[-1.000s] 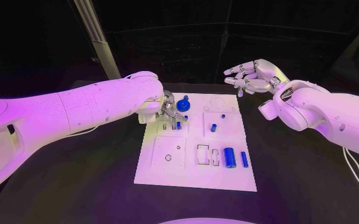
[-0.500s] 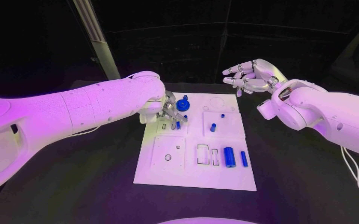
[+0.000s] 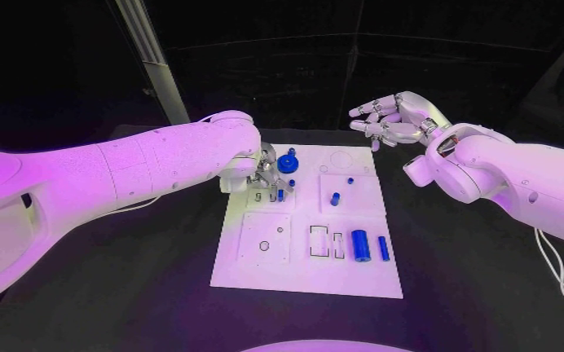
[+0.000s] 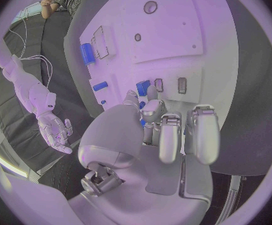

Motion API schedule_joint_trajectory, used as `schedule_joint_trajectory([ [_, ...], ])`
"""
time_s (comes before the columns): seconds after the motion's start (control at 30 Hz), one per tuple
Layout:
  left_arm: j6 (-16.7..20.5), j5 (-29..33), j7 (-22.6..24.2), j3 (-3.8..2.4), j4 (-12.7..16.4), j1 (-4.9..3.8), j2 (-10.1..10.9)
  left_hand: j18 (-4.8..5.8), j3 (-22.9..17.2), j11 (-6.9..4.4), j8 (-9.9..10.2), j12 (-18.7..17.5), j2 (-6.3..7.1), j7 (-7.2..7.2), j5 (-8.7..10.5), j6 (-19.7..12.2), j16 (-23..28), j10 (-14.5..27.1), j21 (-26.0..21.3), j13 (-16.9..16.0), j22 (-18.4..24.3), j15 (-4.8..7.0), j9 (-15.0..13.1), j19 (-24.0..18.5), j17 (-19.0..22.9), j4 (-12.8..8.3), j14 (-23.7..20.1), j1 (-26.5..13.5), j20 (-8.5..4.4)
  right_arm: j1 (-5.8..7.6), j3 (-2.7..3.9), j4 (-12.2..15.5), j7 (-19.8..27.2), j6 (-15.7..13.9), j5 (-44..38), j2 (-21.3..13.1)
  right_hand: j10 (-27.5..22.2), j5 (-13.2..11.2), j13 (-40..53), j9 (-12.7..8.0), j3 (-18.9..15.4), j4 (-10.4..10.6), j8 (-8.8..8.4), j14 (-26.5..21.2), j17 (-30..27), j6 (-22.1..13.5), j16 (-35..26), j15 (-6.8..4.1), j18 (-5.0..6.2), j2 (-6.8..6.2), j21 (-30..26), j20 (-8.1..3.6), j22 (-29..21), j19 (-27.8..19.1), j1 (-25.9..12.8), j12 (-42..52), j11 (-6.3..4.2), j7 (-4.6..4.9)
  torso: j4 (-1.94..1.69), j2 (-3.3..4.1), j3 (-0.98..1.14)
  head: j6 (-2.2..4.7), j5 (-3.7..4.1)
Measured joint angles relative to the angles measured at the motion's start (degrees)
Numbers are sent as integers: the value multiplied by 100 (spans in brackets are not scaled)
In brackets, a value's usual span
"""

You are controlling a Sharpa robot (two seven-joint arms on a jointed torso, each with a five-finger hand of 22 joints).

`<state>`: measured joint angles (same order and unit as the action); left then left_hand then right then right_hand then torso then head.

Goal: Assemble the parts on the task board

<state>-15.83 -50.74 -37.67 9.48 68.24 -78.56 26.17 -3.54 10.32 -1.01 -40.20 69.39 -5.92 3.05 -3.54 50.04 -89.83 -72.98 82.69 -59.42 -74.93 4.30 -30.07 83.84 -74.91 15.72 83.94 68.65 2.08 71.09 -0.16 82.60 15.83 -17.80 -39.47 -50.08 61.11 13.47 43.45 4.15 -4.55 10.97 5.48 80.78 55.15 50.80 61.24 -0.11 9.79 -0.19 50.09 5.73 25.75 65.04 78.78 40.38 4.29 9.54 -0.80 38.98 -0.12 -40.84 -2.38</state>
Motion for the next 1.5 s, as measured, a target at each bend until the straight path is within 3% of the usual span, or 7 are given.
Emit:
schedule_joint_trajectory([
  [0.57,-84,-4,-1,2,-1,3,-29,0,-89,20,0,0,18,21,0,-20,0,21,21,1,0,0,-60,0,0,-89,0,173,0,0,0,-37,-19,39,0,51,0,24,-15,-1,-16,-16,0,0,-2,0,0,0,0,30,-22,0,-12,0,31,0,0,0,-4,3,0,-5,4],
  [0.9,-92,-4,23,-10,-3,-14,-38,1,-1044,-51,152,-281,-122,-38,-178,-208,0,238,-3,238,0,53,-85,19,0,-527,11,1120,-80,-1,0,-57,-31,80,0,76,0,51,-37,-2,-47,-17,0,0,-18,0,-48,0,0,30,-45,-13,-27,13,31,0,0,0,-4,4,-2,-14,-8],
  [1.0,-83,-4,56,-7,-6,-14,-33,1,-1415,-53,195,-422,0,-33,-251,-221,0,255,-31,373,0,53,-98,23,0,-162,11,1249,-85,-1,-1,-69,-40,105,-6,80,0,51,-44,-2,-47,-17,0,0,-26,0,-55,0,0,30,-45,-21,-31,21,31,0,0,0,-4,4,-2,-16,-13],
  [1.03,-79,-4,70,-4,-6,-13,-28,1,-1666,-52,196,-462,128,-5,-251,-253,0,258,-34,409,0,53,-145,23,0,80,11,1229,-85,-1,-1,-72,-43,113,-8,83,0,51,-49,-2,-56,-27,0,0,-26,0,-55,0,0,30,-45,-21,-34,21,31,0,0,0,-4,4,-2,-19,-14],
  [1.1,-66,-4,102,2,-6,-5,-14,1,-2272,-52,199,-466,378,3,-251,-245,0,258,-55,432,0,53,-221,23,0,135,11,1071,-85,-1,-1,-77,-49,128,-13,89,0,51,-51,-2,-63,-33,0,0,-26,0,-56,0,0,30,-45,-21,-38,21,31,0,0,0,-4,3,-2,-23,-18],
  [1.3,26,49,224,5,64,0,102,0,-3839,-8,54,-466,1011,23,-251,-225,0,214,-121,486,0,53,-471,23,0,-80,11,381,-85,-1,-2,-119,-57,158,-31,110,0,51,-61,-2,-63,-33,0,0,-26,0,-56,0,0,53,-68,-21,-44,21,54,0,0,0,-4,1,0,-25,-14],
  [1.5,227,130,314,5,287,-1,299,1,-4286,-22,-1,-466,1120,25,-250,-223,0,161,-121,485,0,53,-604,23,0,-205,11,65,-84,-1,-2,-142,-59,170,-39,101,0,51,-68,-2,-62,-33,0,0,-38,0,-85,0,0,62,-68,-21,-44,21,63,0,0,0,-16,1,-2,-40,-21],
])
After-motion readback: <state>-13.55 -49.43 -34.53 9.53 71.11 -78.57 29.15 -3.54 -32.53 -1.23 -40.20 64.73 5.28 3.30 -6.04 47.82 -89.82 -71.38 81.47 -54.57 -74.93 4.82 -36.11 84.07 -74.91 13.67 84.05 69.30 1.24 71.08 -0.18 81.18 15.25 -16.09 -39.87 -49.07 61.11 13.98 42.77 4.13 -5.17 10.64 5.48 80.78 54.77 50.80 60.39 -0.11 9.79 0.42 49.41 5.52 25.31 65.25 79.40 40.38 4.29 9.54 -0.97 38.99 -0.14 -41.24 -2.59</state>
